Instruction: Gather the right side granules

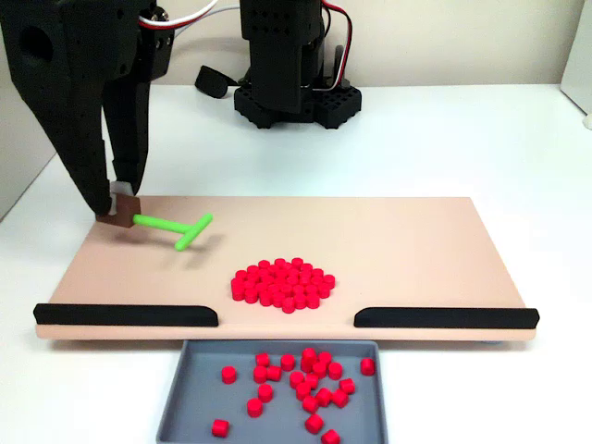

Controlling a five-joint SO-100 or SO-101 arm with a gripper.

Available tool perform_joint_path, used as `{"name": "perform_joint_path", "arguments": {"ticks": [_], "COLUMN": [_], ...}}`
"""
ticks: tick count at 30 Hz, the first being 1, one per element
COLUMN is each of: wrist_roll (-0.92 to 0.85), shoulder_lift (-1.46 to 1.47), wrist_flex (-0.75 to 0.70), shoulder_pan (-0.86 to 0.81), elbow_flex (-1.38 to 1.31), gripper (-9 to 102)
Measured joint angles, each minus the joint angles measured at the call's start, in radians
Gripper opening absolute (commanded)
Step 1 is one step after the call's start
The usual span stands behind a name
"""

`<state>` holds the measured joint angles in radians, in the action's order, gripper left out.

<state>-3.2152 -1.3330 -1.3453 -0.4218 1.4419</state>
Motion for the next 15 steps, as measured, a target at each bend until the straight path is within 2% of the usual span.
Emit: {"name": "perform_joint_path", "arguments": {"ticks": [15], "wrist_roll": [0.000], "shoulder_lift": [0.072], "wrist_flex": [0.000], "shoulder_pan": [0.035], "elbow_flex": [-0.069], "gripper": [0]}}
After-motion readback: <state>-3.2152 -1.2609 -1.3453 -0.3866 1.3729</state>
